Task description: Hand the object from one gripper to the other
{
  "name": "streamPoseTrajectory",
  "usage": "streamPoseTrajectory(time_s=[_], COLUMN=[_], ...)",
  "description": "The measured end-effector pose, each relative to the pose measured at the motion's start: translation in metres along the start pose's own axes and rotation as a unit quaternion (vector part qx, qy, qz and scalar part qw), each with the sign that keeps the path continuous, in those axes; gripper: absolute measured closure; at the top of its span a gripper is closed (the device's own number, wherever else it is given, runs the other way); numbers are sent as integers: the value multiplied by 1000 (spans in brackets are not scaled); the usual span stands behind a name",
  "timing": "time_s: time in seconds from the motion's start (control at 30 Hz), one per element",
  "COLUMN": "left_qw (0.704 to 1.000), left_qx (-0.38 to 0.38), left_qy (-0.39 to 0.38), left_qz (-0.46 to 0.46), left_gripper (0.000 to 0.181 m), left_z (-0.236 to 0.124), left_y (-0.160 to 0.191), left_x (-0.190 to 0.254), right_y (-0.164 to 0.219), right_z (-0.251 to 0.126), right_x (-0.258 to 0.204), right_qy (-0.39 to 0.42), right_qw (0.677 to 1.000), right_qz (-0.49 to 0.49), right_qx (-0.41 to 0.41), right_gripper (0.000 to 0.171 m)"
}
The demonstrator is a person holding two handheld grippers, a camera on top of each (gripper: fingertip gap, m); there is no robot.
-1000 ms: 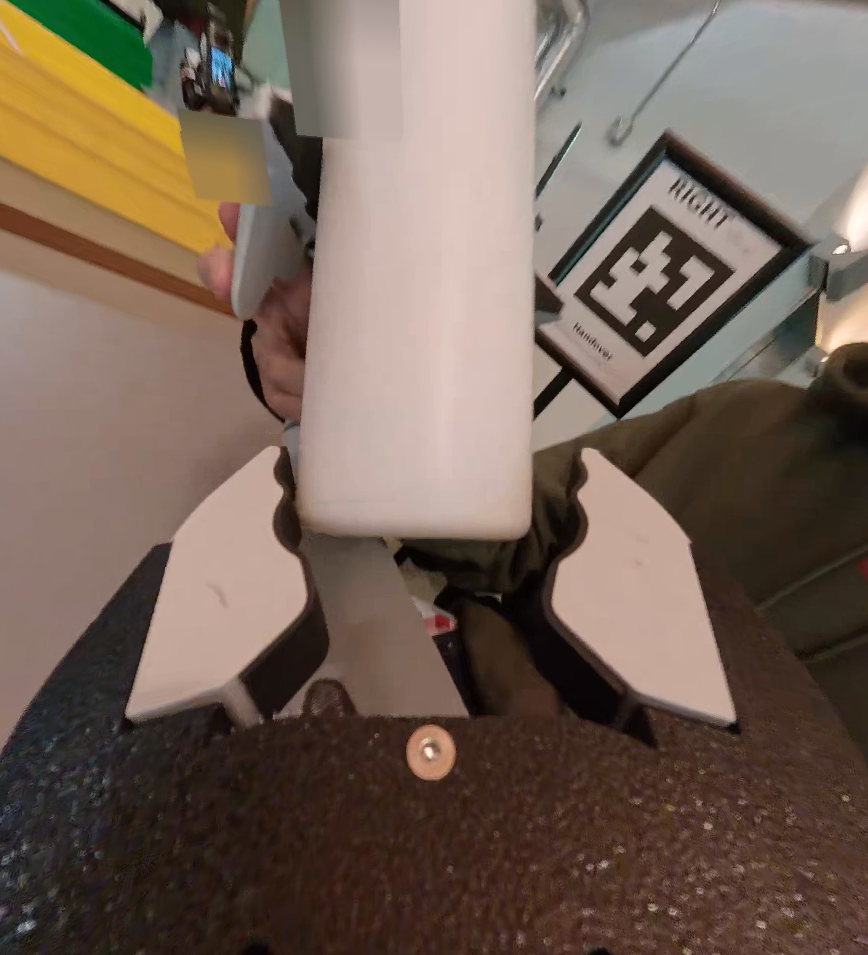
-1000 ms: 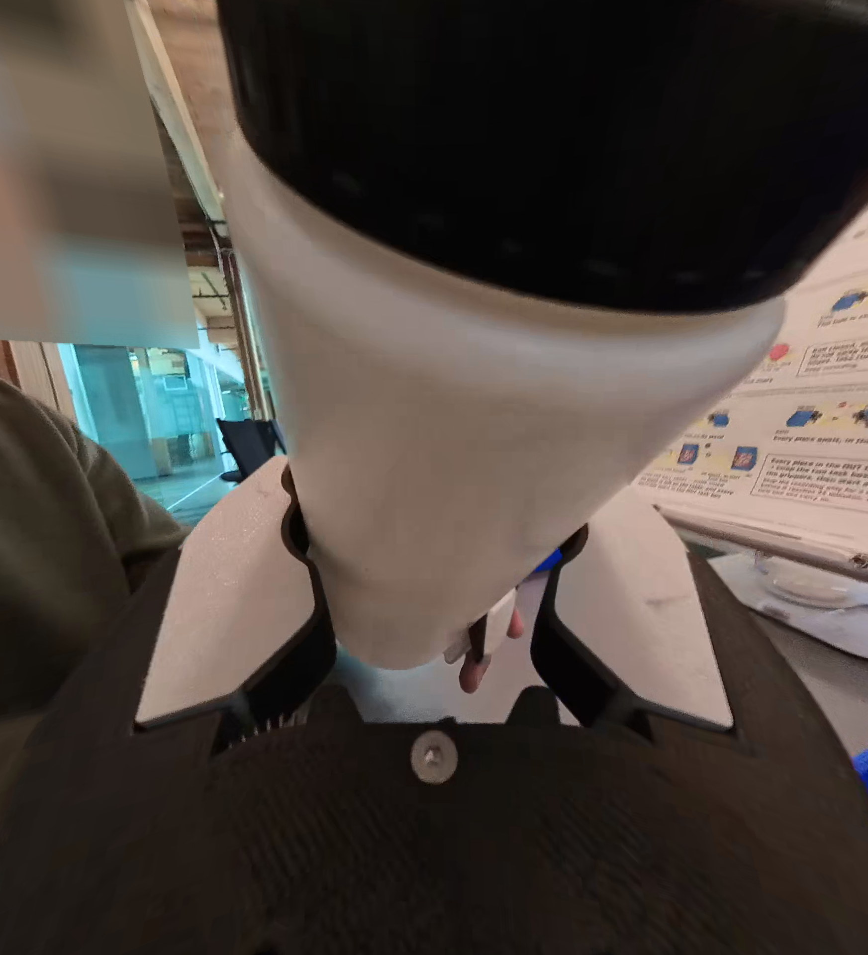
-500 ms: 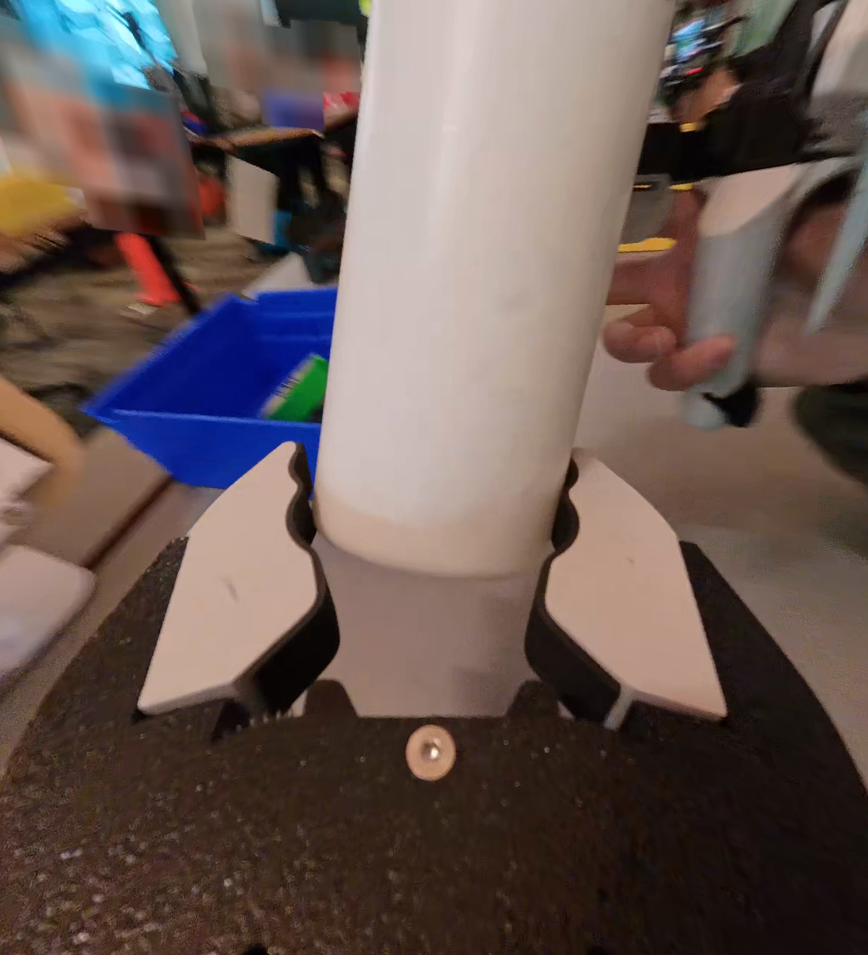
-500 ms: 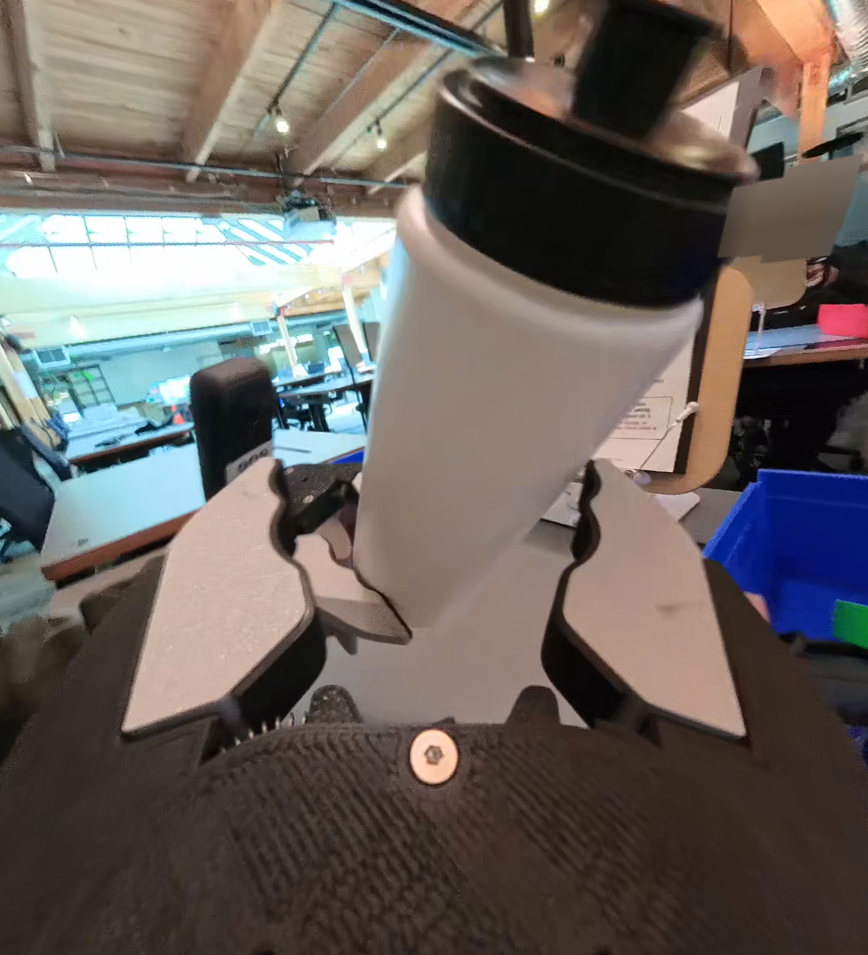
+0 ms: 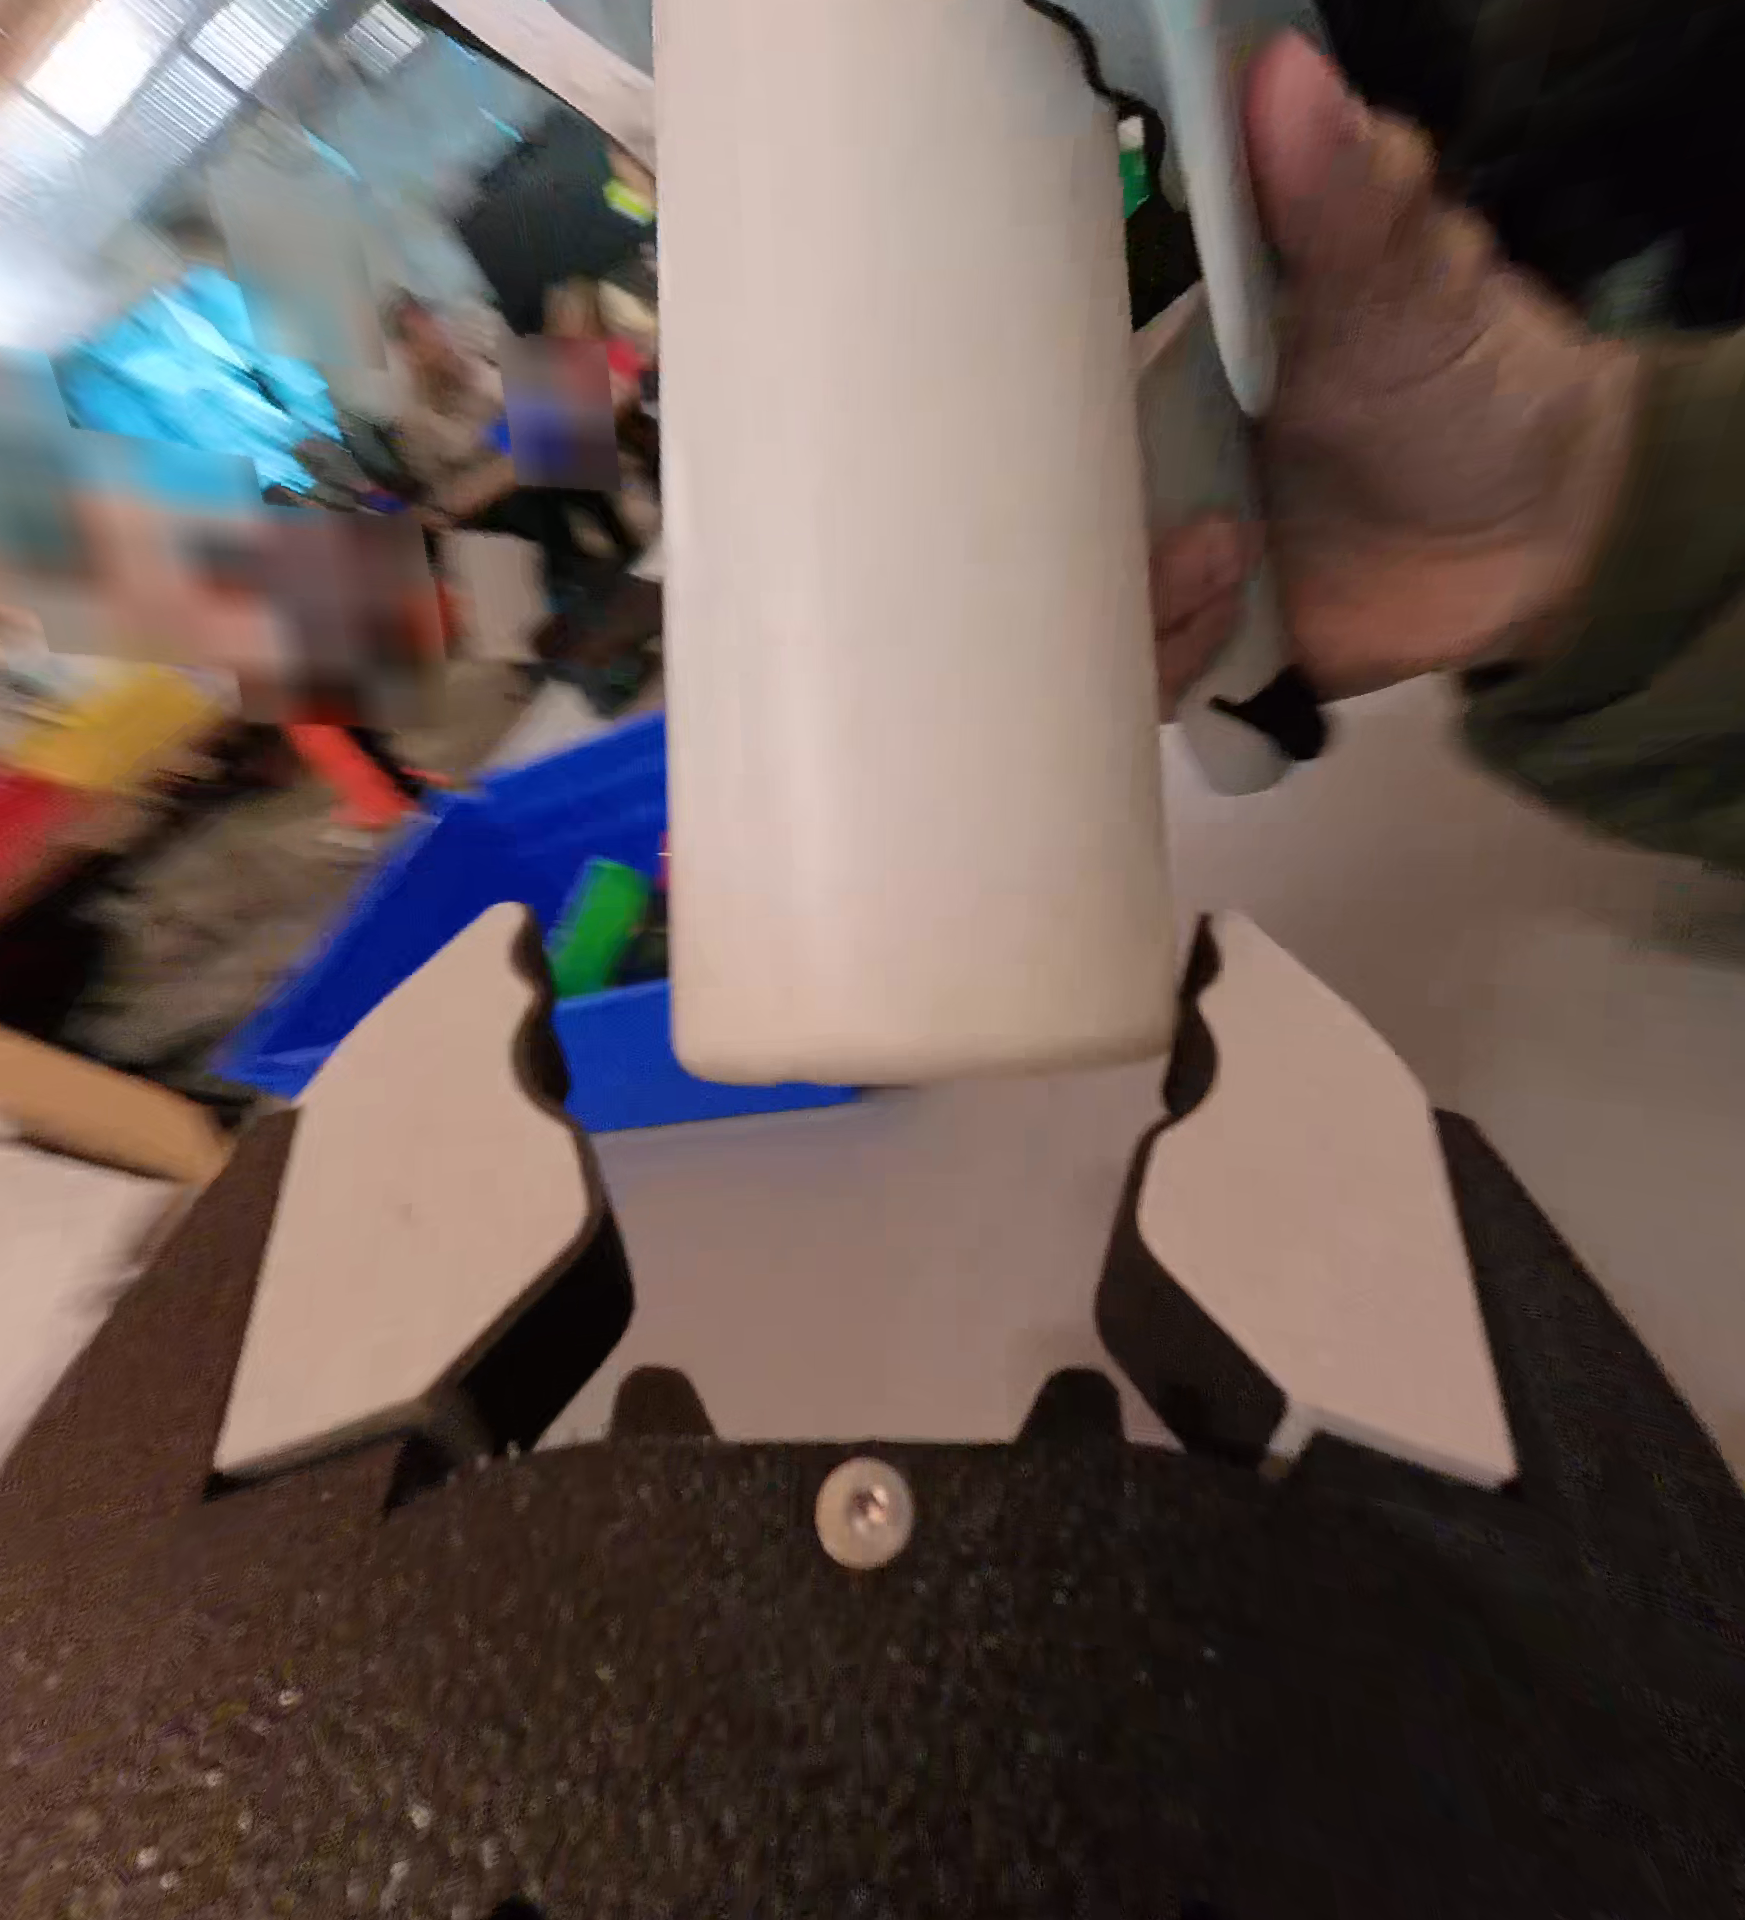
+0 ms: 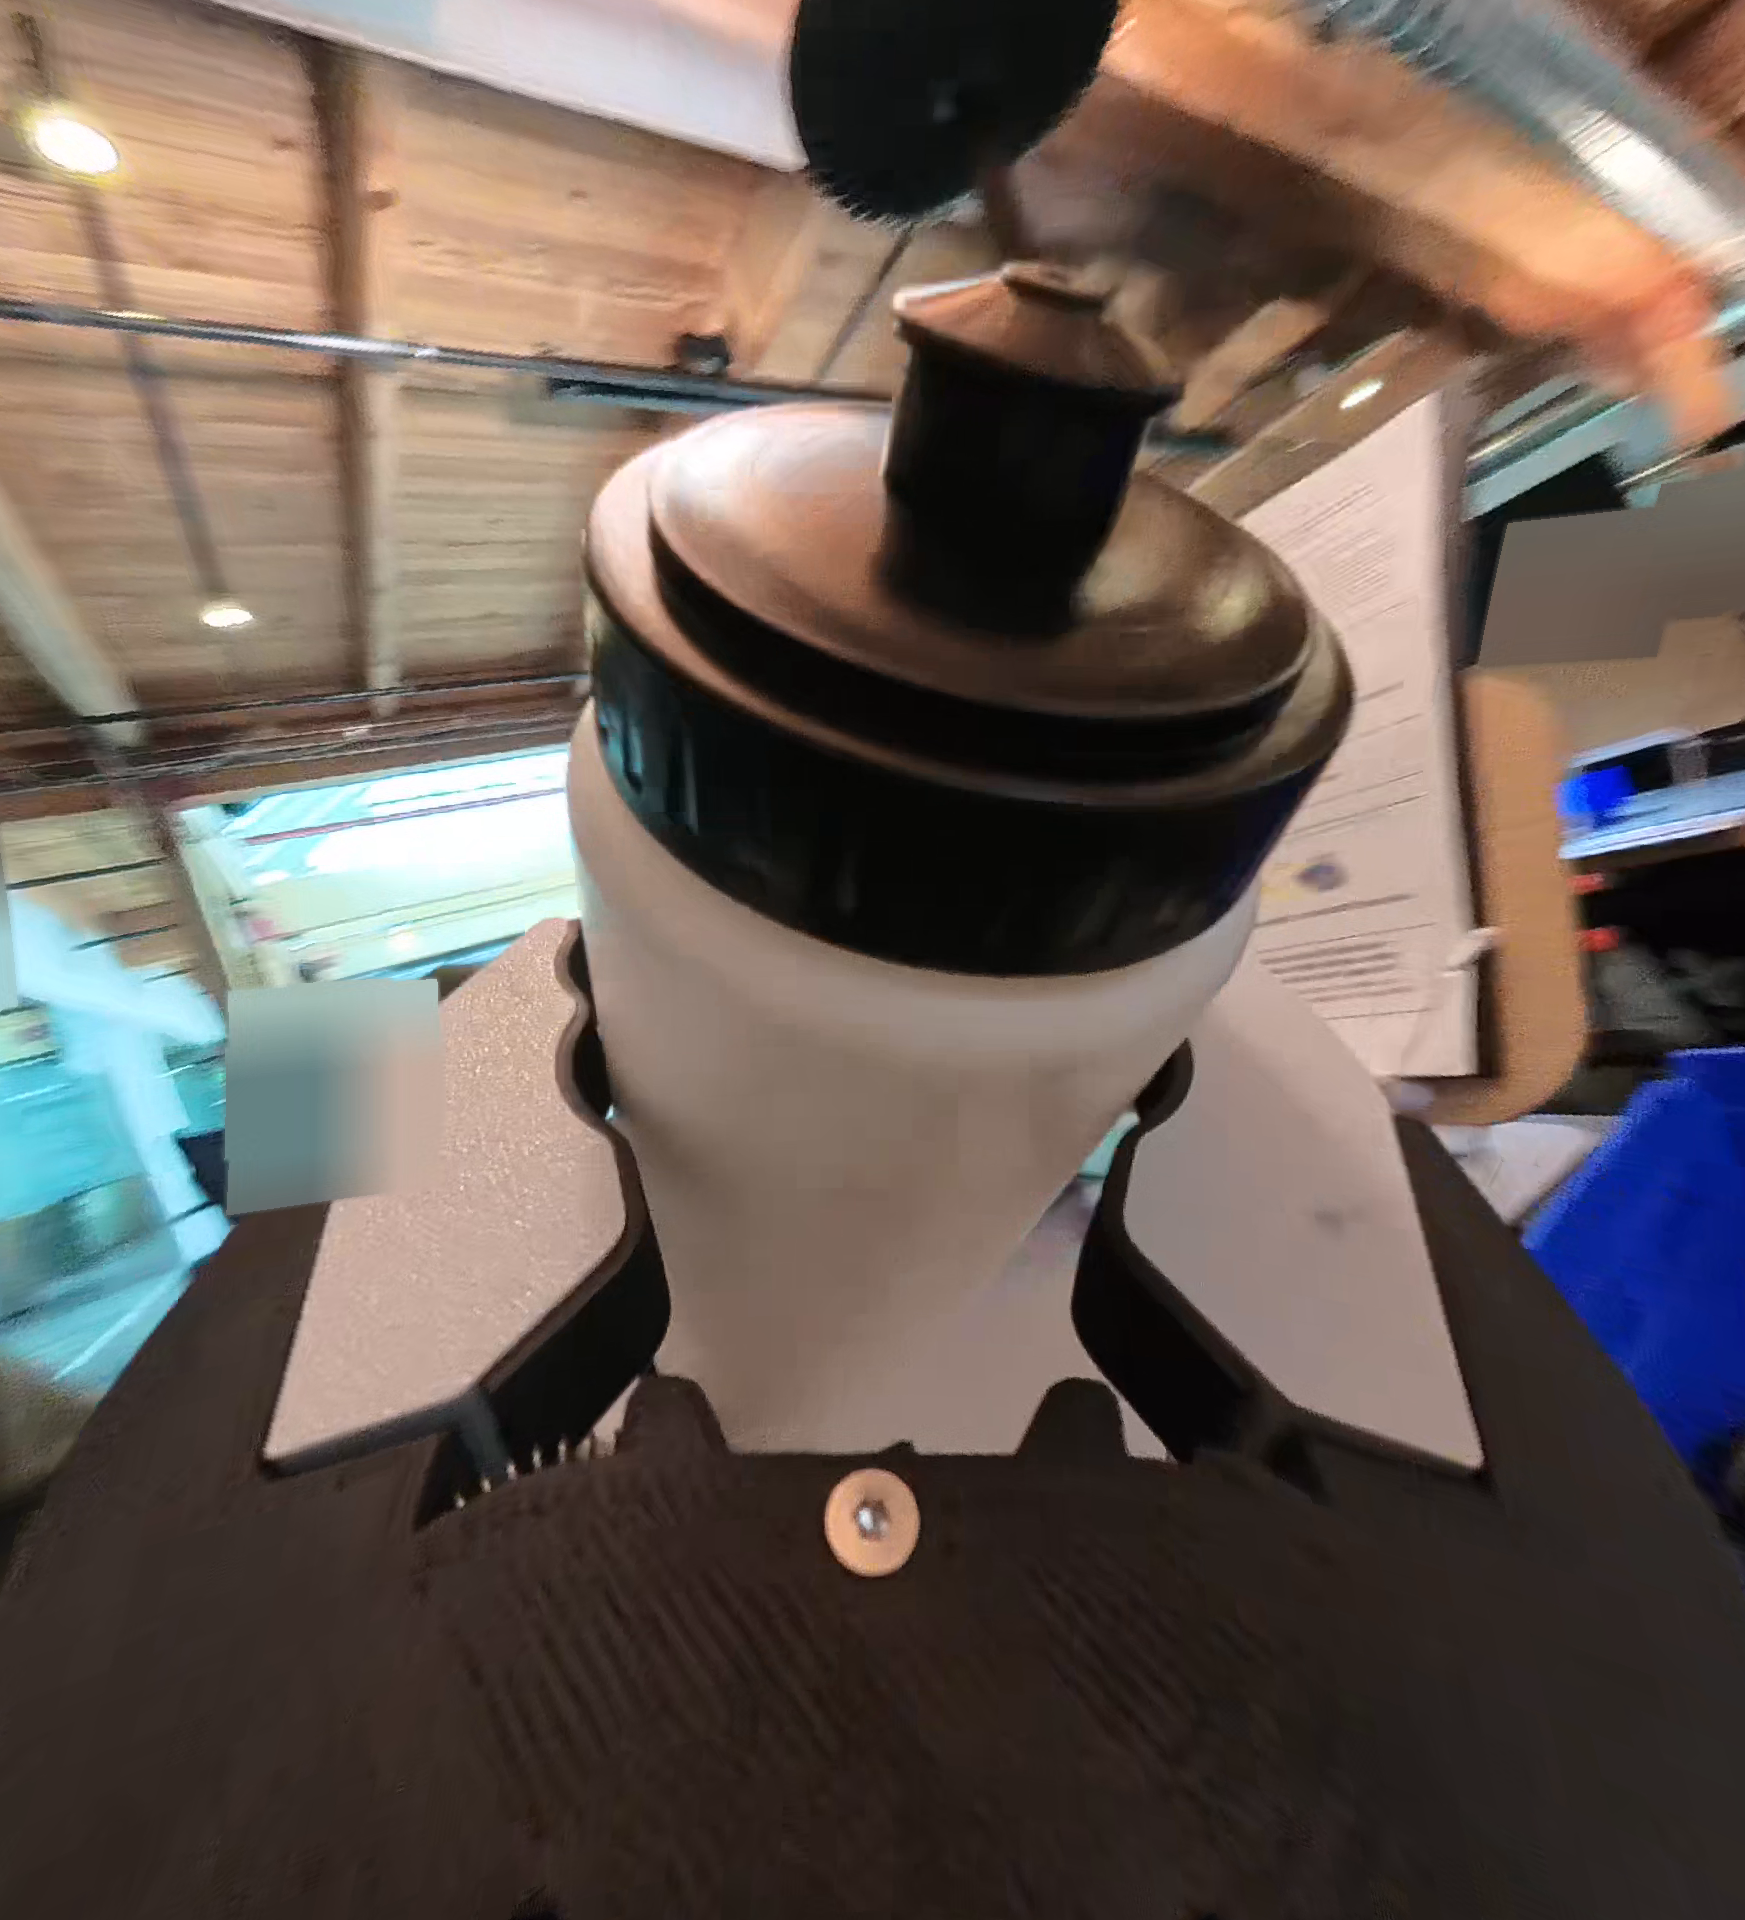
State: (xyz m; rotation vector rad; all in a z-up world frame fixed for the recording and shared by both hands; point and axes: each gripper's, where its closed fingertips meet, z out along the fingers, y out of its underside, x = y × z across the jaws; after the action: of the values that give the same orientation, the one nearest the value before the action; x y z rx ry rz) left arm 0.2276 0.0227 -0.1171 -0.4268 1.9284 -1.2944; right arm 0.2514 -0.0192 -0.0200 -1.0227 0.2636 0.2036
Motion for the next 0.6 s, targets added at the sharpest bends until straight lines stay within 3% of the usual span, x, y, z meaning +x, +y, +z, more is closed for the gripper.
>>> streamPoseTrajectory(time_s=[0.07, 0.17, 0.3, 0.4, 0.47, 0.6], left_qw=[993, 974, 943, 945, 950, 961], left_qx=[-6, -11, -24, -55, -44, -27], left_qy=[94, 203, 291, 289, 286, 259], left_qz=[-69, -104, -159, -143, -120, -96], left_gripper=[60, 60, 69, 71, 83, 85], left_z=[-7, -19, -20, -8, -3, 3], left_y=[-3, -4, 2, 19, 18, 16], left_x=[16, 42, 67, 76, 81, 76], right_y=[6, 28, 60, 70, 79, 77], right_z=[-7, -9, 0, 12, 17, 18], right_x=[-9, -25, -47, -55, -58, -61], right_qy=[-51, -112, -163, -174, -177, -172], right_qw=[998, 990, 975, 973, 970, 968], right_qz=[4, -9, -50, -34, -44, -90], right_qx=[-23, -81, -143, -148, -158, -157], right_gripper=[70, 70, 71, 71, 71, 71])
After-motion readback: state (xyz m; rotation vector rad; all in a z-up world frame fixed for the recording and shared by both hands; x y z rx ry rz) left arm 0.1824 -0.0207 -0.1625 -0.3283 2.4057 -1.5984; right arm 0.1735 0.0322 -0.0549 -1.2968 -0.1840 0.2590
